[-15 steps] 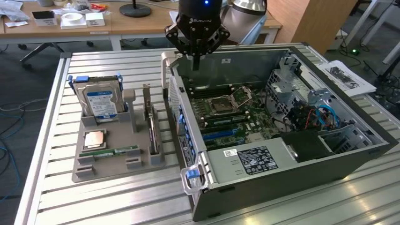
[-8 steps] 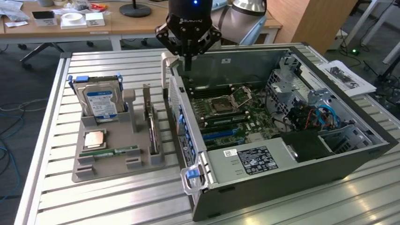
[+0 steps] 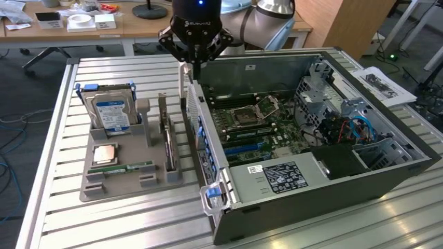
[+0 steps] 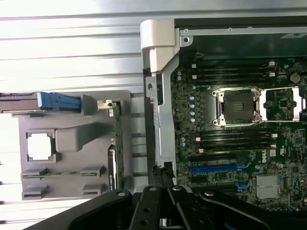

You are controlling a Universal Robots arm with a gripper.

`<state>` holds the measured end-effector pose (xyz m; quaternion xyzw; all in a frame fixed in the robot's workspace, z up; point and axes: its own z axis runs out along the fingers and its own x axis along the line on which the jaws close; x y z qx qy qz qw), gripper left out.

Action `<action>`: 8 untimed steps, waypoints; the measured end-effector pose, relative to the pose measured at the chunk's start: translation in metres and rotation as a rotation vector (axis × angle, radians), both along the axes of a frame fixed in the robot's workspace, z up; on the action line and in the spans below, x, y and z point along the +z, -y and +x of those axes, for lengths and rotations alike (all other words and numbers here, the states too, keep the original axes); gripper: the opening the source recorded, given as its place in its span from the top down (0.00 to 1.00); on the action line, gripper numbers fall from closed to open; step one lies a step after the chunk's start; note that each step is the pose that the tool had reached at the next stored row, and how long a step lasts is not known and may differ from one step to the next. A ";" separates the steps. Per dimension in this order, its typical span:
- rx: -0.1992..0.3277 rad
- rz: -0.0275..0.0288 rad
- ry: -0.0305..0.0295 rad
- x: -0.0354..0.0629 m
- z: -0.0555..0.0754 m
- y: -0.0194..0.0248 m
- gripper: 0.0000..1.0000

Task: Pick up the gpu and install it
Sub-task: 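Reach for the gpu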

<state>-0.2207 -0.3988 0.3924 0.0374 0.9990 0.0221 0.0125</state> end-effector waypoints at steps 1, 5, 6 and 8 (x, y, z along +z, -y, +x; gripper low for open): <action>0.000 0.0000 0.0000 0.0000 -0.002 0.0000 0.89; 0.000 0.0001 0.0001 -0.0003 -0.012 0.0000 0.89; 0.000 0.0000 0.0000 -0.0004 -0.014 0.0000 0.89; 0.000 0.0000 0.0000 -0.0004 -0.016 0.0000 0.89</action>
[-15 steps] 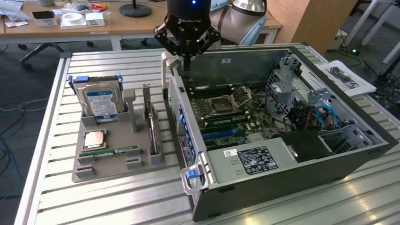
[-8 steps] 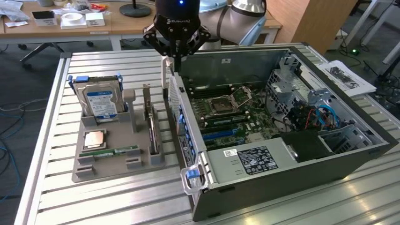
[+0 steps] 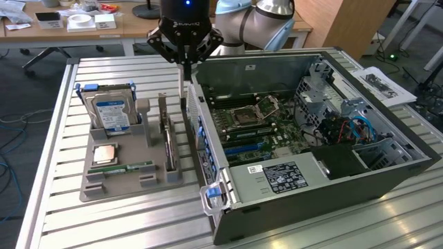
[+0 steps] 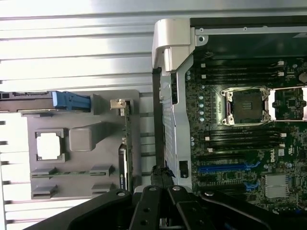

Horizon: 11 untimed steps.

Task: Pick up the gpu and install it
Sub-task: 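Reach for the gpu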

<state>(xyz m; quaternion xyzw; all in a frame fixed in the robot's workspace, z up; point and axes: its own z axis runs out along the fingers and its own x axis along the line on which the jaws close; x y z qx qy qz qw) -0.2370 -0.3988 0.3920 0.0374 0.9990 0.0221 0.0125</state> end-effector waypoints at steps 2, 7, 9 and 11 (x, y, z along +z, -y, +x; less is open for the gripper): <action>0.000 0.0000 0.0000 0.0000 0.000 0.0000 0.89; 0.000 0.0000 -0.0001 0.0000 0.000 0.0000 0.89; 0.000 0.0000 -0.0001 0.0000 0.000 0.0000 0.89; 0.000 0.0000 -0.0001 0.0000 0.000 0.0000 0.89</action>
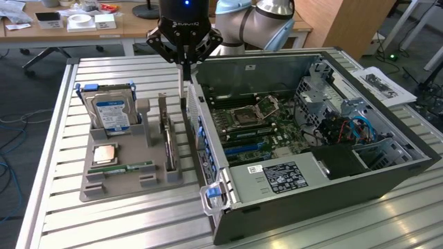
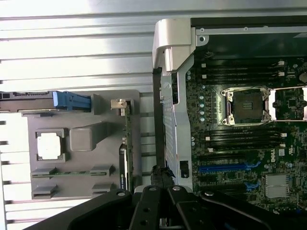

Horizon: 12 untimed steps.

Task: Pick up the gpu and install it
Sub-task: 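Reach for the gpu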

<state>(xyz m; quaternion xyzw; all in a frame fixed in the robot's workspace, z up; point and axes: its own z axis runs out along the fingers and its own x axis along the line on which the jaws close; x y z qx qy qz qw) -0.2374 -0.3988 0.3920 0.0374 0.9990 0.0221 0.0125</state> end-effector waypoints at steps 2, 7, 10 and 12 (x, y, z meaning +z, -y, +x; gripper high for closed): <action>0.000 0.0000 0.0000 0.0000 0.000 0.0000 0.89; 0.000 0.0000 0.0000 -0.0001 -0.004 0.0000 0.89; 0.000 0.0000 0.0000 -0.0002 -0.008 0.0000 0.89; 0.000 0.0000 0.0000 -0.0004 -0.011 0.0000 0.89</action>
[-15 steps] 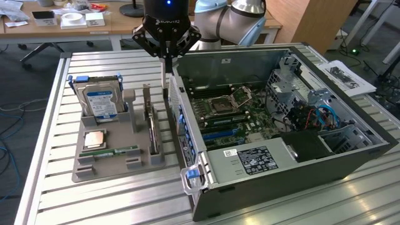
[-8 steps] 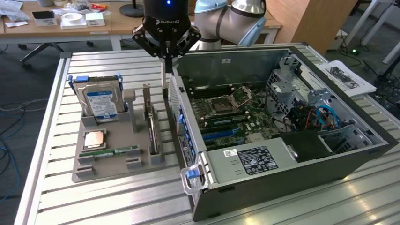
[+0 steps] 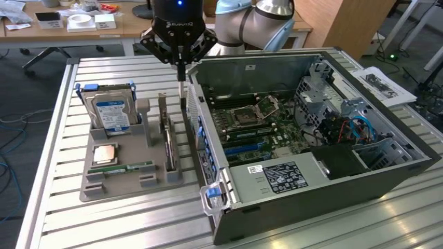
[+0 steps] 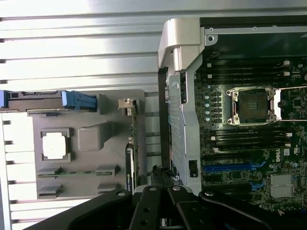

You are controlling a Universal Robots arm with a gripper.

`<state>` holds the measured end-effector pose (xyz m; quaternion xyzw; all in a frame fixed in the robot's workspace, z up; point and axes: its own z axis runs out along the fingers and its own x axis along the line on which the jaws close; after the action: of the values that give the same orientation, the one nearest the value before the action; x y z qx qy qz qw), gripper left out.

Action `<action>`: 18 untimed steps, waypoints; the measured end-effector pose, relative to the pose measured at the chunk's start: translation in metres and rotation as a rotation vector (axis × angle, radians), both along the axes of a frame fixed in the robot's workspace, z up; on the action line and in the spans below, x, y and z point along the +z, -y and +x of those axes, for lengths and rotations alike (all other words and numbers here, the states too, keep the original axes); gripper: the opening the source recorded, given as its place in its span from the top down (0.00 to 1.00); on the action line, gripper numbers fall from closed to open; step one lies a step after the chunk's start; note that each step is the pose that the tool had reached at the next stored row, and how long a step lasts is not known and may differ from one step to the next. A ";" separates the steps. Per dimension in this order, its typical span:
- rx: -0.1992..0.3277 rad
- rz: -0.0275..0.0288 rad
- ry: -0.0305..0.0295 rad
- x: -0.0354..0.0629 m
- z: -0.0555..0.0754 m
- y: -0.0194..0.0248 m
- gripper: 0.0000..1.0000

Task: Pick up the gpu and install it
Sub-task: 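Reach for the gpu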

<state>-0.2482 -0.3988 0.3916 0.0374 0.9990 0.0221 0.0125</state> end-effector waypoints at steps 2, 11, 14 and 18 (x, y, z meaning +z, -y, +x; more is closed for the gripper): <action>0.000 0.0000 -0.0001 -0.0002 -0.004 0.0000 0.89; 0.000 0.0000 -0.0004 -0.0017 -0.019 0.0000 0.89; 0.000 0.0000 -0.0009 -0.0022 -0.023 0.0000 0.89; 0.000 0.0001 -0.0019 -0.0031 -0.028 0.0000 0.89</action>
<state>-0.2767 -0.3988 0.3886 0.0374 0.9990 0.0221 0.0115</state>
